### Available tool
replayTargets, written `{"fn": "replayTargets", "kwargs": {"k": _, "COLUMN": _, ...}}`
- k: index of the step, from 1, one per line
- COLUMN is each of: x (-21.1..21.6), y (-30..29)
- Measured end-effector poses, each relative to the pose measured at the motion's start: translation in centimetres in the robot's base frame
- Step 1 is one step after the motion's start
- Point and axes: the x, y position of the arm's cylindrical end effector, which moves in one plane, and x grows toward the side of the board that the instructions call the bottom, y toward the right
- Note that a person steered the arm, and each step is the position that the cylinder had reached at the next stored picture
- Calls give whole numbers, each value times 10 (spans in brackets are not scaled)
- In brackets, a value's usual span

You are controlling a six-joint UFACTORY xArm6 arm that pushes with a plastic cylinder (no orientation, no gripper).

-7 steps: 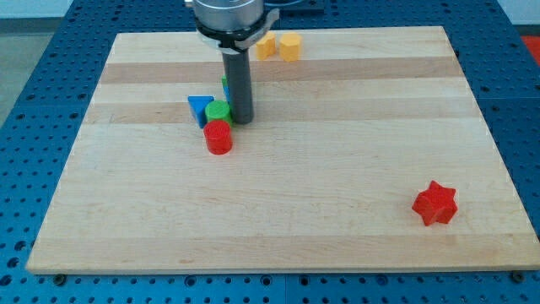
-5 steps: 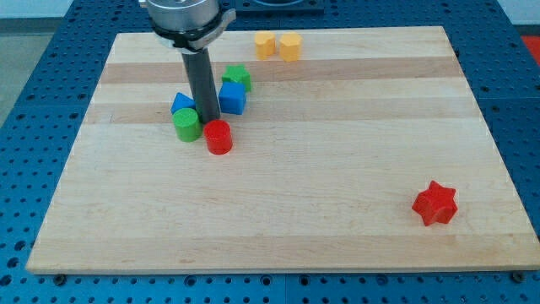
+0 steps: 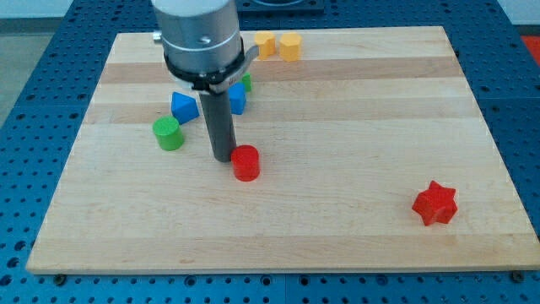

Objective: Push the red circle to the red star

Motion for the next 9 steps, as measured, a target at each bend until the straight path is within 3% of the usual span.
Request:
{"fn": "replayTargets", "kwargs": {"k": 2, "x": 31, "y": 30}}
{"fn": "replayTargets", "kwargs": {"k": 6, "x": 52, "y": 156}}
{"fn": "replayTargets", "kwargs": {"k": 9, "x": 56, "y": 208}}
